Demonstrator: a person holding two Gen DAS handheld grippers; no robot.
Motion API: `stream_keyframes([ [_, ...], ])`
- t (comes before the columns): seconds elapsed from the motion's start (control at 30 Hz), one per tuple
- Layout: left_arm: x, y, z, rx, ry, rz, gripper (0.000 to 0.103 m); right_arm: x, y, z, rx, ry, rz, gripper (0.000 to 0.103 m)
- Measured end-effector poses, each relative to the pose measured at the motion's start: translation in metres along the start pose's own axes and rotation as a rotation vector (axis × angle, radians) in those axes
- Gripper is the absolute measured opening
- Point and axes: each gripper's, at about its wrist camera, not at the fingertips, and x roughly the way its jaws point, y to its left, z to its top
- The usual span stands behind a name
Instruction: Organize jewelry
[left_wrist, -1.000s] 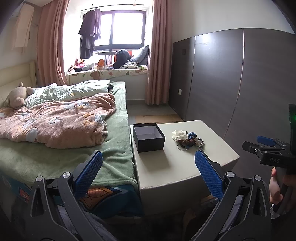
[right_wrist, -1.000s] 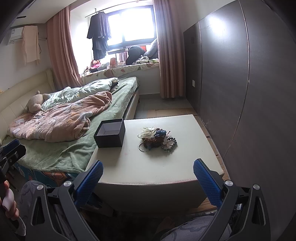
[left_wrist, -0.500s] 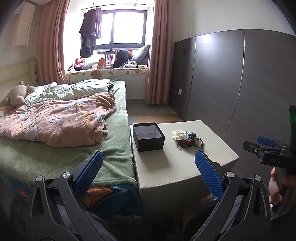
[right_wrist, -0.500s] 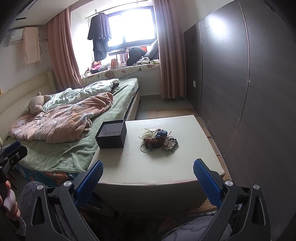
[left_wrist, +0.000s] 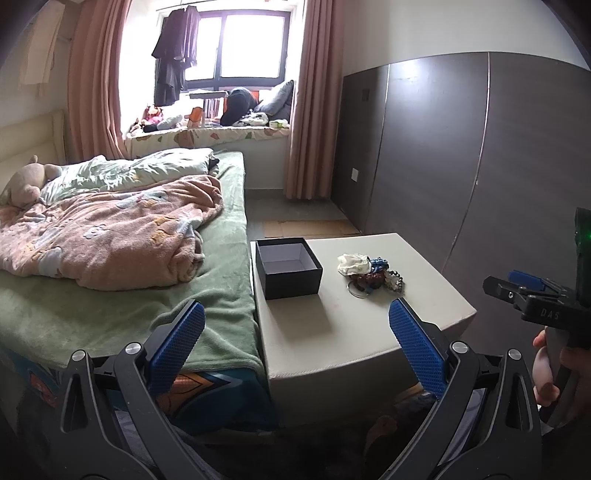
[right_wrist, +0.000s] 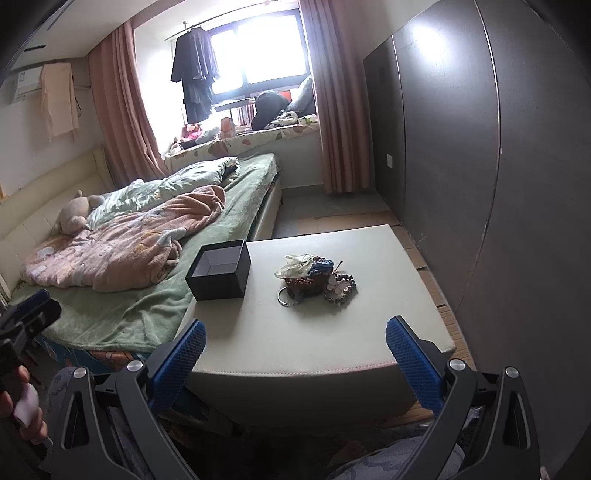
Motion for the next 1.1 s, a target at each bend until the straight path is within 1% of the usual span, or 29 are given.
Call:
stream_keyframes([
  [0.2, 0.026, -0.004, 0.010, -0.004, 0.018, -0.030, 0.099, 0.020, -0.016, 0.009, 0.026, 0.006, 0.017, 0.096],
  [0.37, 0.053, -0.008, 0.022, -0.006, 0.021, -0.052, 0.099, 0.047, -0.032, 0.020, 0.032, 0.037, 0.022, 0.095],
  [0.47, 0.073, -0.011, 0.029, 0.012, 0.038, -0.051, 0.099, 0.059, -0.041, 0.023, 0.028, 0.047, 0.017, 0.095],
  [0.53, 0.083, -0.015, 0.034, 0.030, 0.051, -0.060, 0.099, 0.071, -0.050, 0.024, 0.050, 0.064, 0.022, 0.095],
  [0.6, 0.092, -0.020, 0.038, 0.047, 0.052, -0.070, 0.099, 0.086, -0.059, 0.024, 0.078, 0.088, 0.026, 0.092],
  [0.7, 0.107, -0.026, 0.042, 0.047, 0.076, -0.088, 0.099, 0.105, -0.068, 0.024, 0.099, 0.108, 0.037, 0.085],
  [0.83, 0.129, -0.035, 0.044, 0.049, 0.104, -0.109, 0.099, 0.128, -0.080, 0.028, 0.116, 0.122, 0.038, 0.083],
  [0.9, 0.140, -0.039, 0.045, 0.048, 0.118, -0.119, 0.097, 0.137, -0.084, 0.030, 0.129, 0.126, 0.037, 0.082],
  [0.97, 0.151, -0.041, 0.045, 0.038, 0.139, -0.125, 0.091, 0.145, -0.088, 0.032, 0.142, 0.130, 0.041, 0.081],
  [1.1, 0.173, -0.041, 0.047, 0.008, 0.177, -0.132, 0.083, 0.166, -0.095, 0.037, 0.176, 0.153, 0.054, 0.073],
])
